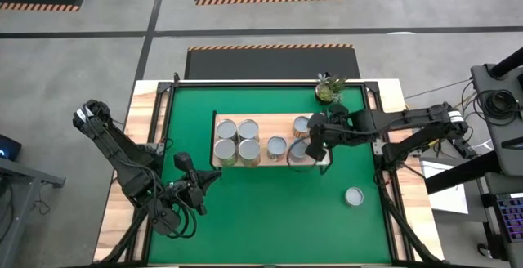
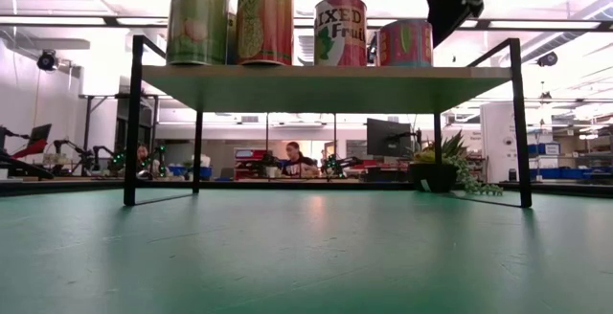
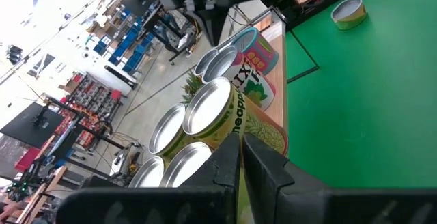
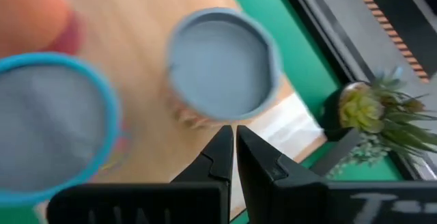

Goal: Pick and place cans onto a shelf
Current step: Adjust the cans on the shelf

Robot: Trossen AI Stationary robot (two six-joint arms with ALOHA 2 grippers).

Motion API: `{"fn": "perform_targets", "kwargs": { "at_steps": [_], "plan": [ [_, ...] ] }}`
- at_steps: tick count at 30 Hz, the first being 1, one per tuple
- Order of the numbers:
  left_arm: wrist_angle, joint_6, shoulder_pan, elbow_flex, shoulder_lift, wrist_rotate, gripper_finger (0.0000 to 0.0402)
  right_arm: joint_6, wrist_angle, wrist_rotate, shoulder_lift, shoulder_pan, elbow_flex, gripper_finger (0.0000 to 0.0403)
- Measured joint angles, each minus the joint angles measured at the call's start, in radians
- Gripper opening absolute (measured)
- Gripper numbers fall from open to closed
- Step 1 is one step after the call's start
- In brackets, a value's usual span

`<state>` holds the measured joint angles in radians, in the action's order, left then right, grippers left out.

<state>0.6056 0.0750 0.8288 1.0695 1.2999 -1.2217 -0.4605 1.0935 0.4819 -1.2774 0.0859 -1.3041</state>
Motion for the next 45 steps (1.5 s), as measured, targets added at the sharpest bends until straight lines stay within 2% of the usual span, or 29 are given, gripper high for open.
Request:
{"fn": "perform_targets", "kwargs": {
  "at_steps": [10,37,45],
  "plan": [
    [0.000,0.000,0.000,0.000,0.000,0.000,0.0000,0.076,-0.002,-0.008,-0.001,-0.118,0.000,0.0009],
    [0.000,0.000,0.000,0.000,0.000,0.000,0.0000,0.098,-0.096,-0.019,-0.002,-0.122,0.042,0.0009],
    [0.000,0.000,0.000,0.000,0.000,0.000,0.0000,0.125,-0.155,-0.072,-0.002,-0.121,0.066,0.0009]
  ]
}}
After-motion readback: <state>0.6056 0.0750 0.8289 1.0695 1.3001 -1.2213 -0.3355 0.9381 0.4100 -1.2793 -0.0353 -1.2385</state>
